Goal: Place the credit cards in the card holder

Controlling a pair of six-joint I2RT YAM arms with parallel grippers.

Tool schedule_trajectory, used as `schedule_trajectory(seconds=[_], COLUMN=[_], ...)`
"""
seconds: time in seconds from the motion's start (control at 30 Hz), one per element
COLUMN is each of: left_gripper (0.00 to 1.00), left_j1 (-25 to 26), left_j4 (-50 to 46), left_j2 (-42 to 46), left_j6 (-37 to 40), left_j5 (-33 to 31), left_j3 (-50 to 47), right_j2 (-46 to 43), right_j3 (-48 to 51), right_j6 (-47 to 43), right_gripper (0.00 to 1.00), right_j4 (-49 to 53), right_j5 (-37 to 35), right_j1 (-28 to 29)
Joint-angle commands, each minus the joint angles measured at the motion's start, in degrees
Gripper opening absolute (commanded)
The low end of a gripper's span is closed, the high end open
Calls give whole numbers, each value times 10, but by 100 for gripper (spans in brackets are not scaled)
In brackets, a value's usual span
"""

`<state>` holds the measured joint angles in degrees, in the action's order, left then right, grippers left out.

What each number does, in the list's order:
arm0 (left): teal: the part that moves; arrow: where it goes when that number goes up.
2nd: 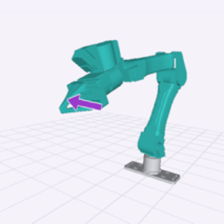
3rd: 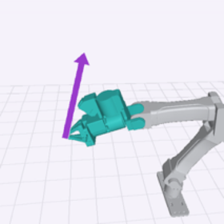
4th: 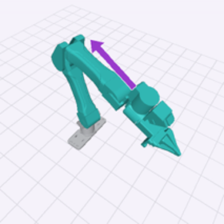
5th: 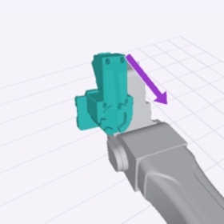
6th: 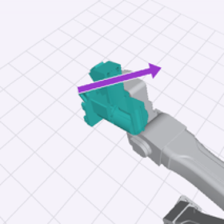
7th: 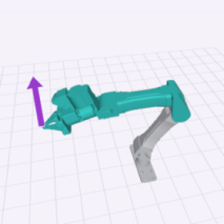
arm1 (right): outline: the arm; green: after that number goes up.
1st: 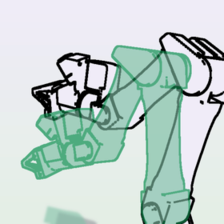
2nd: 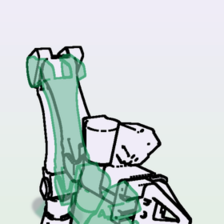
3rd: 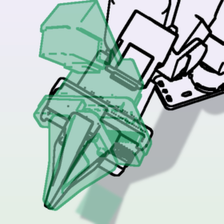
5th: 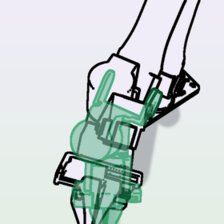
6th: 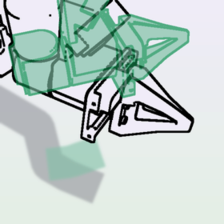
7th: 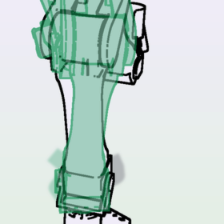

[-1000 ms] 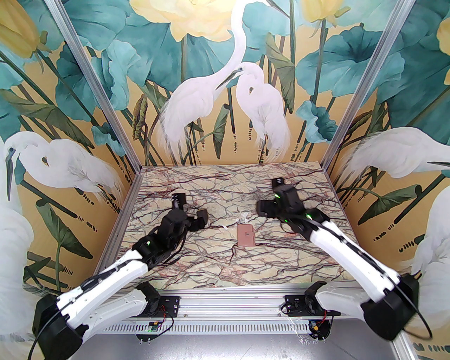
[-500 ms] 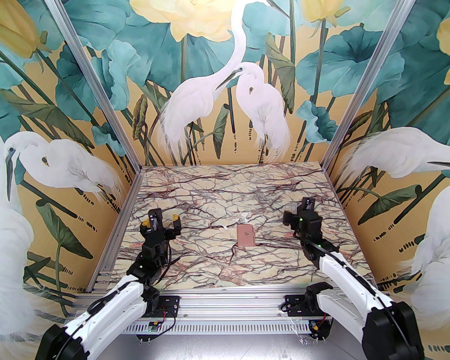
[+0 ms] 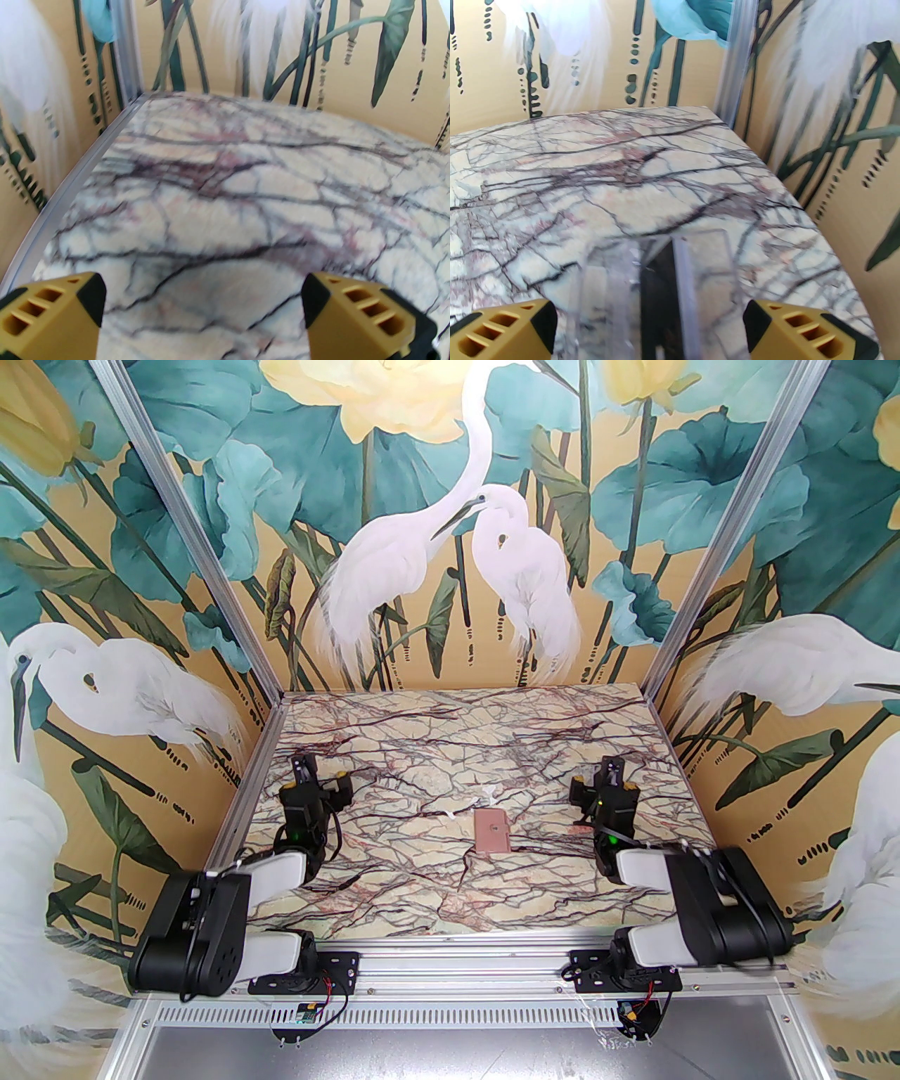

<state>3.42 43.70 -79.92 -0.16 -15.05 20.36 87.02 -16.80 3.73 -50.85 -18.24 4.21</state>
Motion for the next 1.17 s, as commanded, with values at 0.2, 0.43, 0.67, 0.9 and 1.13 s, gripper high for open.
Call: schedule_trajectory(seconds=[0.2,0.43,0.67,0.9,1.13], left_gripper=[99,99,99,99,99], left_j1=[-30,-31,-31,-30,-31], left_j4=[85,113,111,111,112], left_j2=[-87,-93,-92,-92,-92], left_j6=[0,5,5,5,5], left_j5=[93,92,92,92,92], left_j3=[17,9,10,9,9], right_j2=[12,10,10,12,10], right_j3=[-52,-50,-50,-56,-55], right_j6=[22,21,21,22,17], right_gripper=[98,99,99,99,99], right_j4=[7,7,7,15,16], right_j5=[52,53,53,60,79], right_j1=[-38,-37,-38,-39,-42])
